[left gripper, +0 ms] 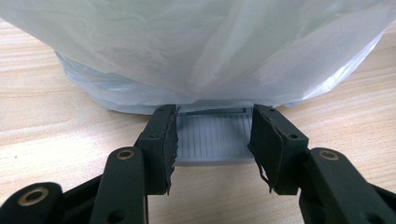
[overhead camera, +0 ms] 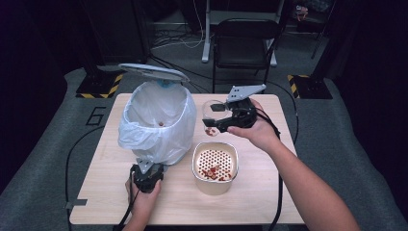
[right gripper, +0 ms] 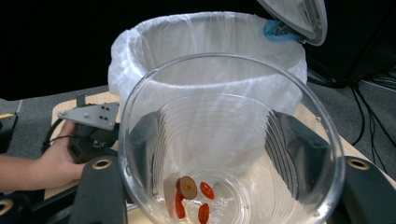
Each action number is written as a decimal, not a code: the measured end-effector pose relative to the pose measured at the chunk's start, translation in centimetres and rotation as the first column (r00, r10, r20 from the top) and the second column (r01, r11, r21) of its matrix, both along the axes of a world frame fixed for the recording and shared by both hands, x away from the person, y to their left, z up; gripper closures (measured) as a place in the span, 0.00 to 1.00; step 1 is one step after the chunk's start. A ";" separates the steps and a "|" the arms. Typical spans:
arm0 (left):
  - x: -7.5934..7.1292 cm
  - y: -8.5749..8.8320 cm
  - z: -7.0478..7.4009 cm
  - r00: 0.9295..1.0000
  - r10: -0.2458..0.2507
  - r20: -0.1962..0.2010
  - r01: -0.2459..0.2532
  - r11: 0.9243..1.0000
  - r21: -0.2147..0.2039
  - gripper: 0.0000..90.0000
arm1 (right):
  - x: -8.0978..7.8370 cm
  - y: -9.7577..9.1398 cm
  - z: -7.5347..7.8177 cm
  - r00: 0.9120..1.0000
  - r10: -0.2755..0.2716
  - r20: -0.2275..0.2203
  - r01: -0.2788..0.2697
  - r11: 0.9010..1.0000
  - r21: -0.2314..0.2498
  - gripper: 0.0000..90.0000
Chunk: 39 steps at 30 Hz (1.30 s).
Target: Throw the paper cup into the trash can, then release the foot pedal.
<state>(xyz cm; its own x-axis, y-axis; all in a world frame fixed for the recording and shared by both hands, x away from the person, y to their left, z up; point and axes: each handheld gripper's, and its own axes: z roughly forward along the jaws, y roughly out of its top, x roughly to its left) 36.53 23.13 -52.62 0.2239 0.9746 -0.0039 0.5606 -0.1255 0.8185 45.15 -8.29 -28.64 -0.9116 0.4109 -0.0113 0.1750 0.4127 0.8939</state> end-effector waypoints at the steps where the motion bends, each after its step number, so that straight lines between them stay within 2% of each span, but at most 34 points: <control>1: 0.0 0.0 0.0 1.000 0.001 0.001 -0.001 1.000 0.000 0.57 | 0.0 0.2 0.3 1.000 -0.003 -0.002 0.003 1.000 0.000 0.42; 9: 0.0 0.0 0.0 1.000 0.004 0.004 -0.004 1.000 -0.004 0.57 | 0.0 1.3 2.8 0.998 0.022 -0.058 -0.022 1.000 -0.001 0.42; 12: 0.0 0.0 0.0 1.000 0.003 0.007 -0.003 1.000 -0.001 0.57 | -0.1 1.8 3.5 0.998 0.028 -0.057 -0.028 1.000 -0.009 0.42; 14: 0.1 -0.1 -0.1 1.000 0.014 0.020 -0.014 1.000 -0.018 0.57 | -0.2 2.3 4.1 0.998 0.029 -0.051 -0.029 0.999 -0.013 0.42; 15: 0.0 0.1 0.0 1.000 -0.001 0.005 0.001 1.000 0.007 0.57 | -0.2 2.6 4.3 0.998 0.031 -0.057 -0.031 0.999 -0.008 0.42; 16: 0.0 0.1 0.0 1.000 -0.001 0.004 0.001 1.000 0.007 0.57 | -0.2 2.9 4.4 0.998 0.036 -0.049 -0.037 0.999 -0.012 0.42; 21: 0.0 0.0 0.0 1.000 0.000 0.006 0.000 1.000 0.006 0.57 | -0.3 4.6 4.9 0.997 0.061 -0.047 -0.062 0.998 -0.016 0.42; 23: 0.0 0.2 0.1 1.000 -0.008 0.000 0.008 1.000 0.030 0.57 | -0.2 5.4 4.9 0.997 0.066 -0.047 -0.067 0.998 -0.013 0.42; 25: 0.0 0.2 0.1 1.000 -0.009 -0.009 0.010 1.000 0.024 0.57 | 0.0 6.1 5.0 0.996 0.074 -0.042 -0.075 0.997 -0.009 0.42; 26: 0.0 0.0 0.1 1.000 0.005 0.004 -0.005 1.000 -0.003 0.57 | 0.1 6.4 5.1 0.996 0.078 -0.047 -0.079 0.997 -0.007 0.42; 27: 0.1 0.1 0.1 1.000 0.001 0.012 -0.001 1.000 0.016 0.57 | 0.2 6.8 5.1 0.996 0.077 -0.048 -0.077 0.997 -0.006 0.42; 31: 0.0 0.0 0.0 1.000 0.008 0.007 -0.008 1.000 -0.006 0.57 | 0.4 8.2 5.3 0.995 0.084 -0.050 -0.085 0.996 -0.005 0.42; 32: 0.0 0.0 0.0 1.000 0.007 0.007 -0.007 1.000 -0.004 0.57 | 0.4 8.5 5.3 0.995 0.090 -0.044 -0.090 0.996 -0.001 0.42; 33: 0.0 0.2 0.2 1.000 -0.012 -0.012 0.013 0.999 0.031 0.57 | 0.4 8.8 5.4 0.994 0.095 -0.045 -0.095 0.995 0.003 0.42; 34: 0.0 0.3 0.2 1.000 -0.014 -0.005 0.014 0.999 0.040 0.57 | 0.4 9.1 5.4 0.994 0.099 -0.040 -0.099 0.995 0.003 0.42; 39: 0.0 0.3 0.2 1.000 -0.012 -0.002 0.012 0.999 0.039 0.57 | 0.4 10.5 5.5 0.994 0.103 -0.038 -0.103 0.995 0.007 0.41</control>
<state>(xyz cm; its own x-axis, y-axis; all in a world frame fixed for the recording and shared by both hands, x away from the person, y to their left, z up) 36.56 23.41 -52.44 0.2353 0.9713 0.0334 0.5602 -0.1636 0.8120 45.55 2.18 -23.17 -0.9488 0.3150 0.0258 0.1657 0.4262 0.8893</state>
